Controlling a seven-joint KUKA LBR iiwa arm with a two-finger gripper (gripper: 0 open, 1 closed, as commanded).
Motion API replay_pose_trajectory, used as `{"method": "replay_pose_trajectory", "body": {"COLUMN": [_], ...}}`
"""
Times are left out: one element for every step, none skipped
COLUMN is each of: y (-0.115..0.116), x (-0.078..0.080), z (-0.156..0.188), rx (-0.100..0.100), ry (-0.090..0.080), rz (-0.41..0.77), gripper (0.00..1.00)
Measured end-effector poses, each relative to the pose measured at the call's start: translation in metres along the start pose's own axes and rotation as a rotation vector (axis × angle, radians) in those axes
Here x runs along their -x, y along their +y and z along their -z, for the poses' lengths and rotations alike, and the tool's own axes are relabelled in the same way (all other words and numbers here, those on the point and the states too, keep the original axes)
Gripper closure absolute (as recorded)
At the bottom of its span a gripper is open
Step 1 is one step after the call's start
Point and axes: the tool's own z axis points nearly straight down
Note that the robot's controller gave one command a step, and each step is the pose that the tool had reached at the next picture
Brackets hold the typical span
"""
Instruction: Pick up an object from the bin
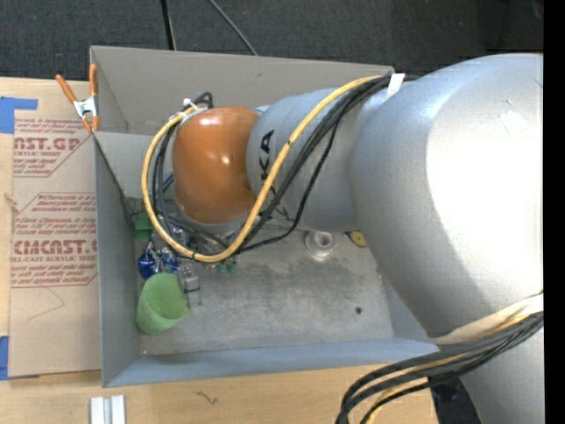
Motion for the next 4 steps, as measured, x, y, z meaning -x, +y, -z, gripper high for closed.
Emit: {"method": "replay_pose_trajectory", "body": {"y": [0.016, 0.002, 0.003, -0.002], "x": [-0.004, 0.039, 0.038, 0.04], "z": [-0.027, -0.032, -0.034, -0.034], "rx": [0.0, 0.009, 0.013, 0.005], "ry": [-0.003, 0.002, 0.015, 0.011], "rz": [0.227, 0.308, 0.085, 0.081], "gripper": [0.0, 0.0, 0.0, 1.0]}}
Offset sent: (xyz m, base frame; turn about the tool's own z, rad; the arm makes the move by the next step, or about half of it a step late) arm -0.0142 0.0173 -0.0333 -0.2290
